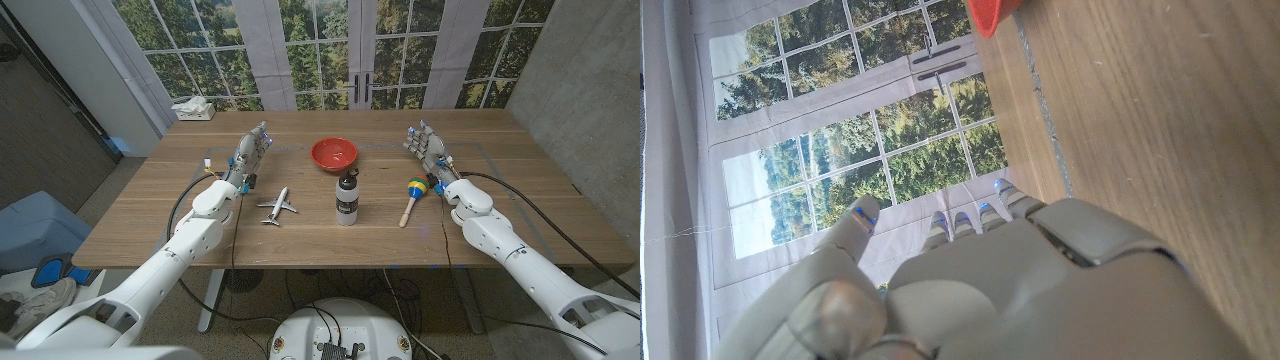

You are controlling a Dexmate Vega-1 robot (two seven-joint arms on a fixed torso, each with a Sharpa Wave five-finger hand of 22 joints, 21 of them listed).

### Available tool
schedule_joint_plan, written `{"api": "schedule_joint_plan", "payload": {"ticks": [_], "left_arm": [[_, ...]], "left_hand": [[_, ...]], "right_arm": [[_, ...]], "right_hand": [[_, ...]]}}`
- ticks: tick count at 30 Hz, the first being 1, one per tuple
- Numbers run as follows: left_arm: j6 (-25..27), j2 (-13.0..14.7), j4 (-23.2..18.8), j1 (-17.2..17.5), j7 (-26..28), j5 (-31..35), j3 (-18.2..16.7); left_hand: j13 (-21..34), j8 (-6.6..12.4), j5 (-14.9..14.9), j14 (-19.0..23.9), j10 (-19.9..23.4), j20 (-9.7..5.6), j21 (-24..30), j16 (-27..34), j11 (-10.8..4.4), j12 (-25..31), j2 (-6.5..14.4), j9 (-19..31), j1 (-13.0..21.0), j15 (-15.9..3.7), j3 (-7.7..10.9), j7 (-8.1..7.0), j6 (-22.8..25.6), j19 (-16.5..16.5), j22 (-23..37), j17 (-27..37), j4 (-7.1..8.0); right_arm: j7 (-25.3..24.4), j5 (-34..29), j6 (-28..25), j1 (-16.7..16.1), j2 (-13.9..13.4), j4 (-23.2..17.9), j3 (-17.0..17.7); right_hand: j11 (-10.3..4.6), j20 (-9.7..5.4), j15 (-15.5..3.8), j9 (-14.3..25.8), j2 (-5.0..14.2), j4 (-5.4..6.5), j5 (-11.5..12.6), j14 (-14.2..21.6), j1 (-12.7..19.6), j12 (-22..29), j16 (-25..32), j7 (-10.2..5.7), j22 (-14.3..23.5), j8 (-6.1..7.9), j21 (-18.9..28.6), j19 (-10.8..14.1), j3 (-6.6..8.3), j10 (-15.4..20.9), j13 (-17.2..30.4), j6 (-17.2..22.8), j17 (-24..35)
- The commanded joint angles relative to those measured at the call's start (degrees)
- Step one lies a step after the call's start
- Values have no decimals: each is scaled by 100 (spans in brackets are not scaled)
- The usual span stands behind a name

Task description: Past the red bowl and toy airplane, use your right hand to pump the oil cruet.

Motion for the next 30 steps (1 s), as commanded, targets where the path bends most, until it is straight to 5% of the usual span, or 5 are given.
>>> {"api": "schedule_joint_plan", "payload": {"ticks": [1, 15, 19, 26, 30], "left_arm": [[-220, -20, -16, 39, -38, 9, -45], [-263, 3, -52, 47, 13, 71, -55], [-260, 19, -94, 64, 46, 98, -55], [-233, 13, -96, 59, 60, 95, -50], [-246, 6, -64, 30, 51, 118, -37]], "left_hand": [[12, 27, 29, -276, -72, -265, 35, 36, 0, 17, 347, 31, 47, -381, 48, -19, -60, -50, 30, 6, -12], [12, 32, 30, -299, -98, -266, 36, 35, -1, 23, 342, 30, 50, -386, 39, -30, -93, -52, 29, -8, -48], [12, 37, 30, -300, -100, -255, 48, 37, -8, 27, 343, 30, 52, -390, 36, -30, -93, -24, 28, -11, -62], [11, 42, 30, -303, -105, -249, 53, 38, -19, 30, 345, 30, 54, -394, 35, -39, -94, -10, 28, -14, -77], [11, 44, 31, -322, -105, -248, 53, 33, -15, 32, 351, 30, 56, -411, 34, -43, -99, -8, 28, -14, -85]], "right_arm": [[62, -110, 181, 110, 121, 162, -88], [20, -155, 476, 139, 240, 343, -50], [28, -118, 569, 141, 286, 404, -15], [-3, -152, 844, 161, 388, 563, 27], [-452, -479, 1043, 125, 453, 553, 20]], "right_hand": [[-18, -17, -79, 30, 51, -17, 43, 45, -1, 28, 14, -14, 8, 45, 26, 58, 59, 48, -1, 43, 6], [-13, 22, -61, 28, 46, -88, 40, 67, 60, 27, -16, -36, 8, 49, -22, 54, 129, 51, -40, 58, -76], [-144, 555, 143, 31, 51, -171, -6, 336, 51, -2, 115, -188, 29, 27, -24, 301, 165, -64, -114, -16, -114], [-218, 590, -20, 37, 10, -612, -53, 3755, 52, 100, 2190, -428, 482, 37, 1194, 2660, 331, -218, -183, -407, 1203], [-237, 24, -930, 8, -334, -1116, -73, 5682, -79, 107, 5334, -32, 2671, 28, 3839, 4509, 177, 309, -228, -469, 4594]]}}
